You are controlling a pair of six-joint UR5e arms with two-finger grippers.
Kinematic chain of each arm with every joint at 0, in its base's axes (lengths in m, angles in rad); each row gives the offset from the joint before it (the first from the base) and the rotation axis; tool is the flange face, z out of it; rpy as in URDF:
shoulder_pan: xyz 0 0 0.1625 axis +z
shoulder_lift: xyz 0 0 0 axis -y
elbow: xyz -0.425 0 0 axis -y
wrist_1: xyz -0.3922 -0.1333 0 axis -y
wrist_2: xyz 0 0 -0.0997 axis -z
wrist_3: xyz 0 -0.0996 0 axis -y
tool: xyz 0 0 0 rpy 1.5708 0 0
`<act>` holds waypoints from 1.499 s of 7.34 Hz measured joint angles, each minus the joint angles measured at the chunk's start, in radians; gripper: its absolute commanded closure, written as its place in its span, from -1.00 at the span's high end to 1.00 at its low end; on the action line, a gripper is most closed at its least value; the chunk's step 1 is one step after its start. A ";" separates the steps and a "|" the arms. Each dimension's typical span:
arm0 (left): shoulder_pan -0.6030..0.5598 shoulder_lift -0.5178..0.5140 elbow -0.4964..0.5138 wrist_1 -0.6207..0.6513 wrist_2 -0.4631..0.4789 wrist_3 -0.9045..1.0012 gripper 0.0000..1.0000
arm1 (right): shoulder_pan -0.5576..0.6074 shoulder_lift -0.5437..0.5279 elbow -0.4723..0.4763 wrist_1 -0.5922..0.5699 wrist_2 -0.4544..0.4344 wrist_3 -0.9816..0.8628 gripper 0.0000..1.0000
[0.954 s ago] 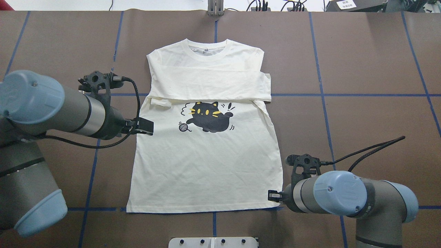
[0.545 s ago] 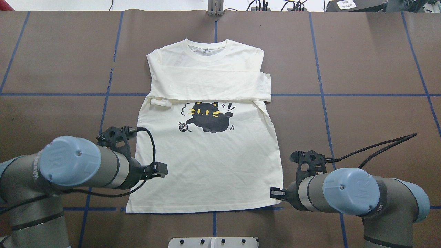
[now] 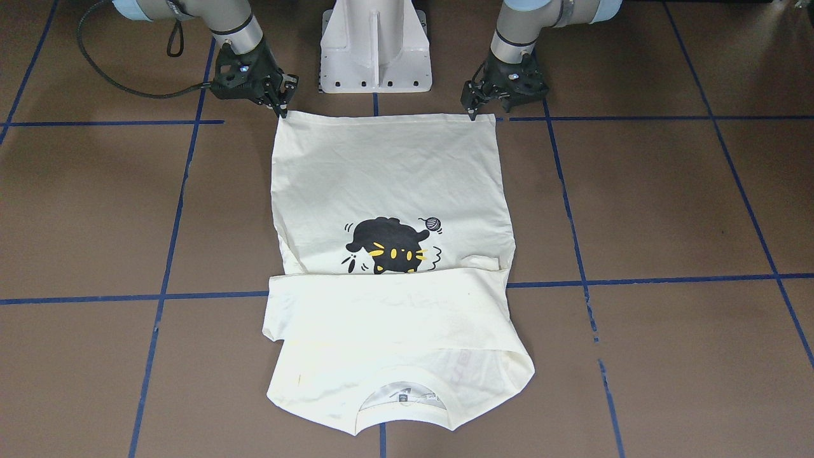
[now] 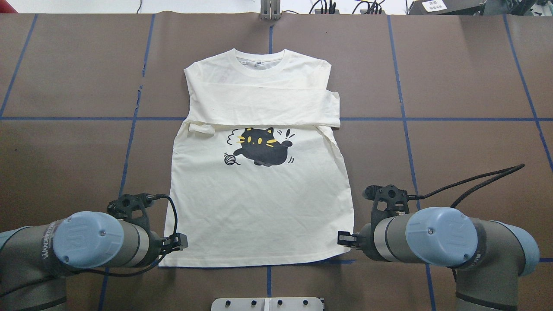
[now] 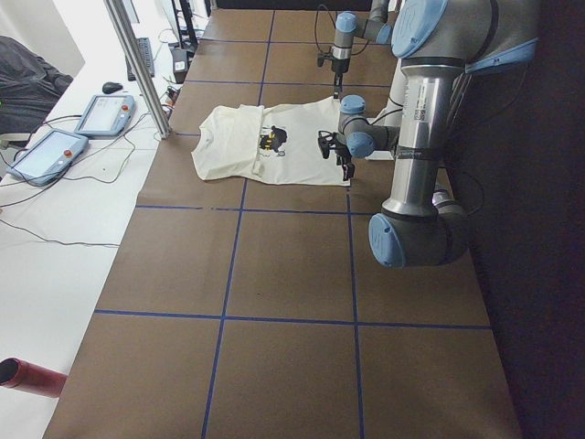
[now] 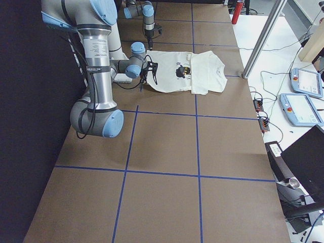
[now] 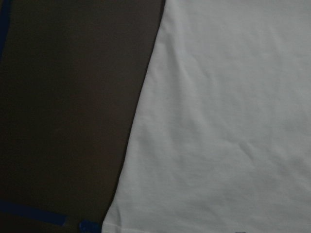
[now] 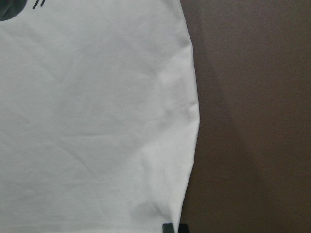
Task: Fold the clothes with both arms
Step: 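Move both grippers to the hem corners nearest the robot and grasp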
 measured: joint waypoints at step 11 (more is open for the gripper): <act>0.037 0.028 0.058 -0.108 0.017 -0.044 -1.00 | 0.016 0.001 0.003 0.000 0.007 -0.002 -1.00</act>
